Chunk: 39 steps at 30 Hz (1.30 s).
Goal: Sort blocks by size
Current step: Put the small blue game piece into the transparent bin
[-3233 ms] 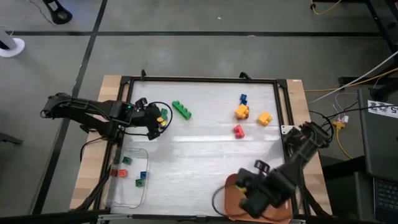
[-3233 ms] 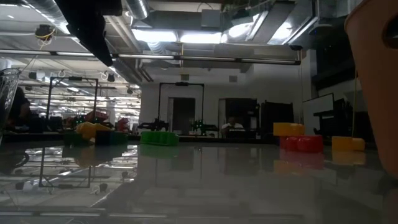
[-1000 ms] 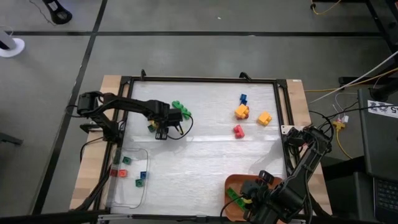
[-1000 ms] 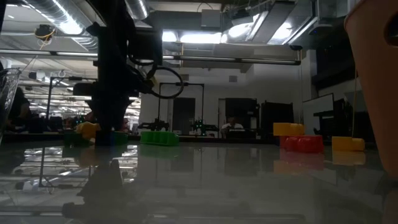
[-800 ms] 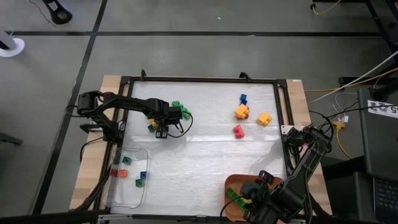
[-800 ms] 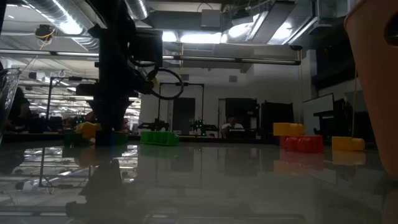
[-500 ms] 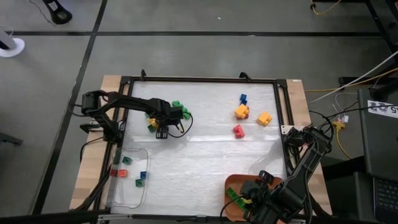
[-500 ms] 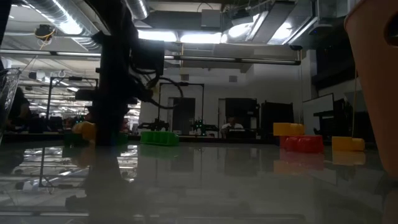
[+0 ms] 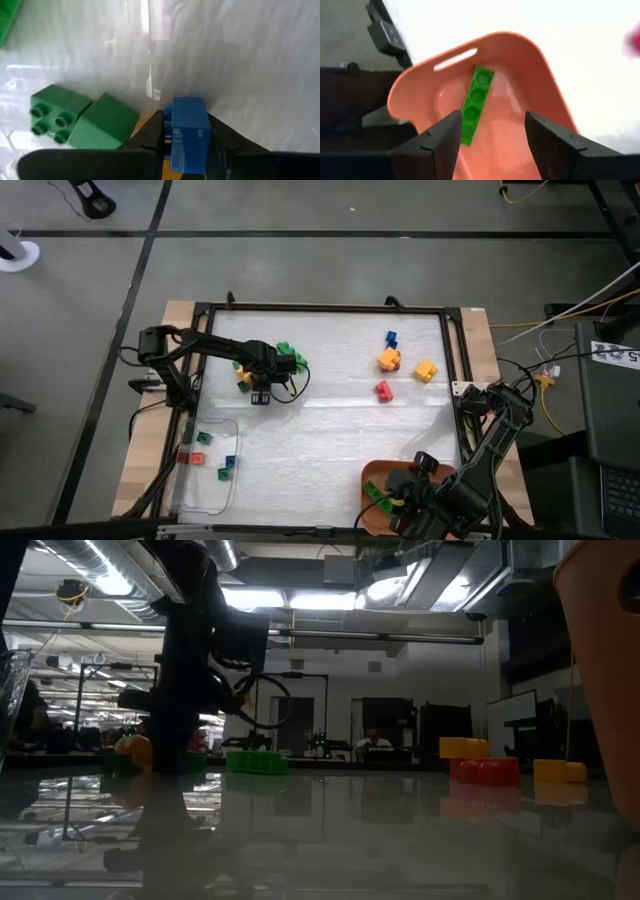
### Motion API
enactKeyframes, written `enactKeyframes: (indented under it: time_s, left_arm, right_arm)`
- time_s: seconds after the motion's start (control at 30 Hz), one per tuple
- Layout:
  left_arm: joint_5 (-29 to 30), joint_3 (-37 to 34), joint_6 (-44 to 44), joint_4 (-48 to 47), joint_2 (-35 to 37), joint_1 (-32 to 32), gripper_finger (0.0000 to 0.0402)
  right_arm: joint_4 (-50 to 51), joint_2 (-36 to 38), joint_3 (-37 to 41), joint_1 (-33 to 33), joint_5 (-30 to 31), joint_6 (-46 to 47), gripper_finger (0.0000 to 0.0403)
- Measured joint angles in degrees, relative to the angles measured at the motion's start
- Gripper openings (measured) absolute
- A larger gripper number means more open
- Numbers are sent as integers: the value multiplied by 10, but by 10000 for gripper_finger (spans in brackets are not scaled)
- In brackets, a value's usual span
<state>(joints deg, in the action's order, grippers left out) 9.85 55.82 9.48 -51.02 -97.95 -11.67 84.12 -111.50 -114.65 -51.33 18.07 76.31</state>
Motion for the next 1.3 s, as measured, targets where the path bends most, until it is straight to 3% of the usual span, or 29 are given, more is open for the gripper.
enactKeyframes:
  time_s: [0.3,0.7,0.93,1.1,1.3]
  left_arm:
    - [-13,102,-20,-119,0,43,82]
    - [-66,266,-64,-283,1,161,78]
    - [-83,318,-170,-389,2,254,77]
    - [-129,318,-279,-390,23,327,81]
    - [-140,318,-447,-390,51,420,83]
  right_arm:
    - [63,0,0,57,48,-65,218]
    - [59,3,0,207,23,-366,218]
    - [59,3,0,284,23,-492,218]
    - [59,3,0,331,26,-559,218]
    - [59,3,0,388,44,-607,218]
